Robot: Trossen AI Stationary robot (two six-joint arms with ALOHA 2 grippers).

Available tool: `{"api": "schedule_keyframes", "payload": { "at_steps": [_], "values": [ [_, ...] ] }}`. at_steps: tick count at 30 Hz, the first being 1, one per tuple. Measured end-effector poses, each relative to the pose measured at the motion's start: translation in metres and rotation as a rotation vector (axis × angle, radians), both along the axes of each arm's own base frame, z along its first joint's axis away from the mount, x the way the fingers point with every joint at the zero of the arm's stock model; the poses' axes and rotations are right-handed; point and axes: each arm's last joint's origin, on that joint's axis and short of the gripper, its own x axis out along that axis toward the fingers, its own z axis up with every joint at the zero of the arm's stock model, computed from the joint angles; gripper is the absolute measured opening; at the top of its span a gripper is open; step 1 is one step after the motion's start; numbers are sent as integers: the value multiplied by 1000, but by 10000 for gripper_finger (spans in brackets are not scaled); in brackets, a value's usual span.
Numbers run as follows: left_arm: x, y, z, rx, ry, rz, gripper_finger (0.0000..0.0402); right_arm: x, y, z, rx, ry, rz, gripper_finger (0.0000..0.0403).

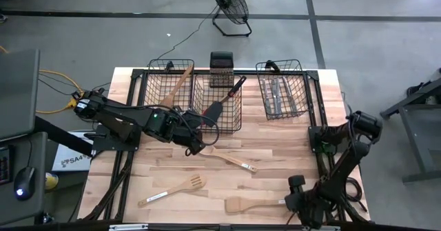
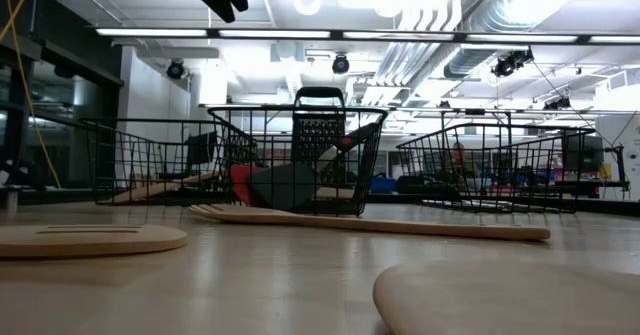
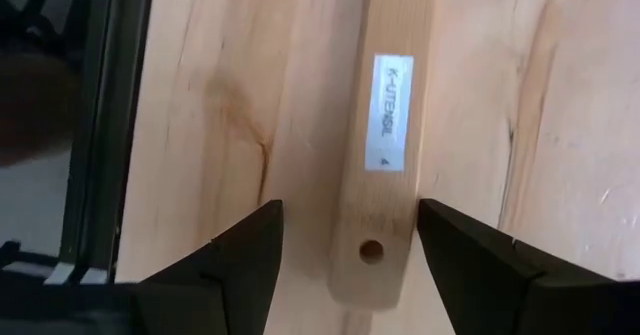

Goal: Pick & Place Kitchen Items
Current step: Put the light brown wooden spatula into the left wire basket

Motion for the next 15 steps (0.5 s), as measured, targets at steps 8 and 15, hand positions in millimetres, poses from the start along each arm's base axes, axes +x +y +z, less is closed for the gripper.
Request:
{"api": "schedule_keyframes", "payload": {
  "at_steps": [8,15],
  "values": [
    [0,0,0,9,6,-13,186,-3,2,-4,-25,-24,-30,225],
    [0,0,0,9,6,-13,186,-3,-2,-5,-37,-5,-75,179]
  ]
}}
